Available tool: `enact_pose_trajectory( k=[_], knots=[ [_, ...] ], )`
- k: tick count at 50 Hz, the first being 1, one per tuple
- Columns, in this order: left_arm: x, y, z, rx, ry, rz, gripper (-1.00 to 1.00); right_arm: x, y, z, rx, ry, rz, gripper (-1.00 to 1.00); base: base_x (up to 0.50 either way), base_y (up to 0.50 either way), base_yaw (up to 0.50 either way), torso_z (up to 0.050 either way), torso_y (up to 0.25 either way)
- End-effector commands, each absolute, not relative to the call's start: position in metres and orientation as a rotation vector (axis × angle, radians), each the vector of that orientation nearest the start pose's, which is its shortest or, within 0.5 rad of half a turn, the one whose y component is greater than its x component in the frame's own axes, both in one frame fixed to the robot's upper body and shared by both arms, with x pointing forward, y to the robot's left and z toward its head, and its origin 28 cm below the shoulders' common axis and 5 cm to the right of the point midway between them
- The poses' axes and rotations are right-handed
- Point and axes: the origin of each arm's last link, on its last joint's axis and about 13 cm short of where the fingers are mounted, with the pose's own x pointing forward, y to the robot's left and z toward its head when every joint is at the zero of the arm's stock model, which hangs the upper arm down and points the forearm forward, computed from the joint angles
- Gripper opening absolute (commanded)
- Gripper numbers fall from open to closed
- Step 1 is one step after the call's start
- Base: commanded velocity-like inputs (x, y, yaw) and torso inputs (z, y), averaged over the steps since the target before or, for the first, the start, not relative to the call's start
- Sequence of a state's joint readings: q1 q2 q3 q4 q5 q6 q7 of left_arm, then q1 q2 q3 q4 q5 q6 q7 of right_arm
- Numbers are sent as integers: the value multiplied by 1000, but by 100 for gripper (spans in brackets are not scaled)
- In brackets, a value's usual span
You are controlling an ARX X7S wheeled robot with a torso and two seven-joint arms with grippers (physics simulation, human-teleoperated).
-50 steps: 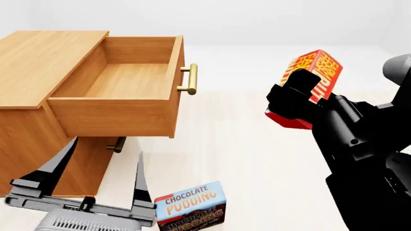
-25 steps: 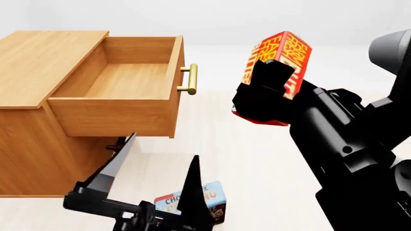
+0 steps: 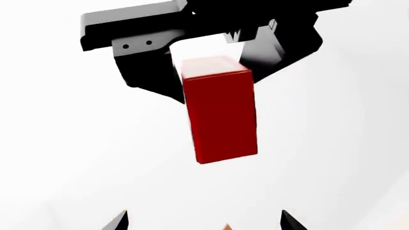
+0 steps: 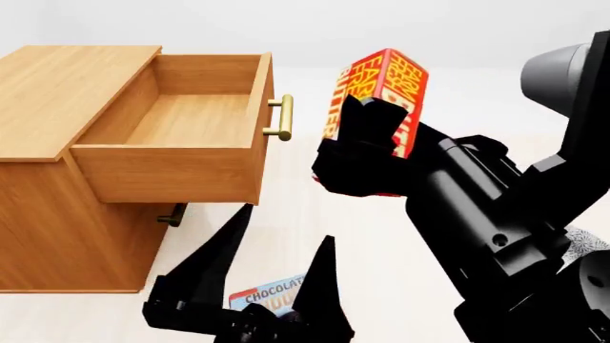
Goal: Put the butter at the back in the top drawer of the cabinet and close it.
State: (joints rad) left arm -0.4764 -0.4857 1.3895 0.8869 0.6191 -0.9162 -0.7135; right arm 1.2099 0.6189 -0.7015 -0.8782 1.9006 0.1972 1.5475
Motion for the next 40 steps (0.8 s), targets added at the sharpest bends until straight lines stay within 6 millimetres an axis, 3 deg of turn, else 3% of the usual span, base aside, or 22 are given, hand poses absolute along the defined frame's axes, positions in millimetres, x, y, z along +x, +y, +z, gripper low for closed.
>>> enact_pose_trajectory(
  k=[1,20,40],
  knots=[
    [152,132,134,785,-755,-83,100,144,-46,312,454,30,297,-100,0,0,0,0,0],
    [151,128,136,787,-761,-91,100,146,-37,288,447,99,323,-100,0,0,0,1,1],
    [153,130,135,785,-749,-81,100,135,-36,283,432,102,321,-100,0,0,0,1,1]
  ],
)
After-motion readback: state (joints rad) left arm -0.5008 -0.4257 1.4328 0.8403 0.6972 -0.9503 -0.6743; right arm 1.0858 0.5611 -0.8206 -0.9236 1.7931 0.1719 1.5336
